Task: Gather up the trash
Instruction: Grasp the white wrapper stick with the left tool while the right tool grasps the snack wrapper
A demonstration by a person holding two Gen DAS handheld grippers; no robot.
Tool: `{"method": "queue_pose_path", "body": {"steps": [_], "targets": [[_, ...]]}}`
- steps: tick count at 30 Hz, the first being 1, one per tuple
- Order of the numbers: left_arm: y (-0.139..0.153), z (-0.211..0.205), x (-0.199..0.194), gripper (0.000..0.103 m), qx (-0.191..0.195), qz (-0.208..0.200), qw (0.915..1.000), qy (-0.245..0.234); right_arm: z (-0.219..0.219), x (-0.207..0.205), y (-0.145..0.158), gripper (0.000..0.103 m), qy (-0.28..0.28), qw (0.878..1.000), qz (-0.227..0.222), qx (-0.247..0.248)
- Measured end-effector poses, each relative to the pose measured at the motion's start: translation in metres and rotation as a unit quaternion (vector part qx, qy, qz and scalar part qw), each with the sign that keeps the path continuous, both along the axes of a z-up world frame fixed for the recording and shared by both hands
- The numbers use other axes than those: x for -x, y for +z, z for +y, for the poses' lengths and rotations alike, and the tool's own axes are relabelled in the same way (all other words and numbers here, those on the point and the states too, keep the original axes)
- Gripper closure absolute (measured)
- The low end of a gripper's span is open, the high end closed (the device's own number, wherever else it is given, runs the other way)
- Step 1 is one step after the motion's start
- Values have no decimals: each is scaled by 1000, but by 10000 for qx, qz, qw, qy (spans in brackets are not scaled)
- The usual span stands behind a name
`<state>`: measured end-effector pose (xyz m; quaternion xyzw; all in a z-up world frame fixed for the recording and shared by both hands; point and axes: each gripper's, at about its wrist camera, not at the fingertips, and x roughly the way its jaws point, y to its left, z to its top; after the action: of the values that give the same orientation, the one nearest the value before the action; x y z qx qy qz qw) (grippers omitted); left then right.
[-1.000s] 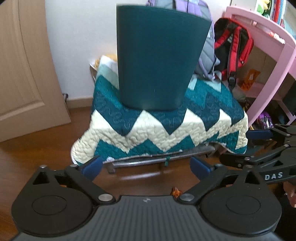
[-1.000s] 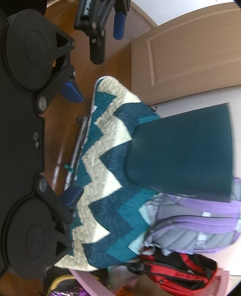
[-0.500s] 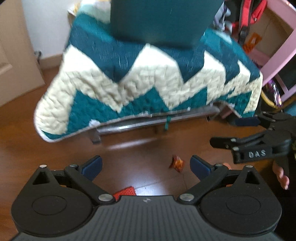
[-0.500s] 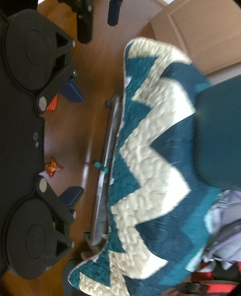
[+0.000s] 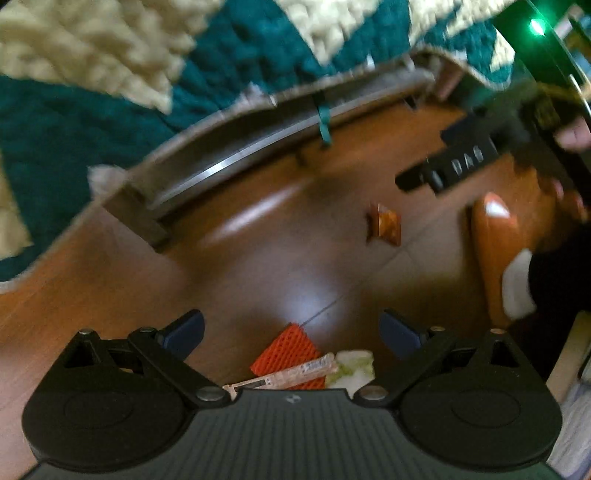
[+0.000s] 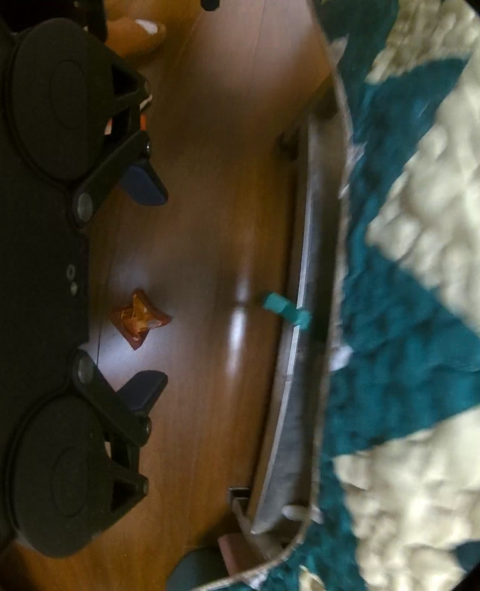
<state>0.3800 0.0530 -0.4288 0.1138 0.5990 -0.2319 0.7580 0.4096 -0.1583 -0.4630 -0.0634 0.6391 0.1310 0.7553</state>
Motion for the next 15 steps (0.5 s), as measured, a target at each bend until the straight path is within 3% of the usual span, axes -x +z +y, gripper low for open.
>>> {"method": "queue_pose_path", "body": {"steps": [8,15], "targets": [[-64,6,8,1,-111,224,9990,-380,-14,-1,-67,9,52,9987,419,295],[-111,10,29,1,-232,326,9924,-1162,5,8,-110,12,1323,9874,616,607]]}}
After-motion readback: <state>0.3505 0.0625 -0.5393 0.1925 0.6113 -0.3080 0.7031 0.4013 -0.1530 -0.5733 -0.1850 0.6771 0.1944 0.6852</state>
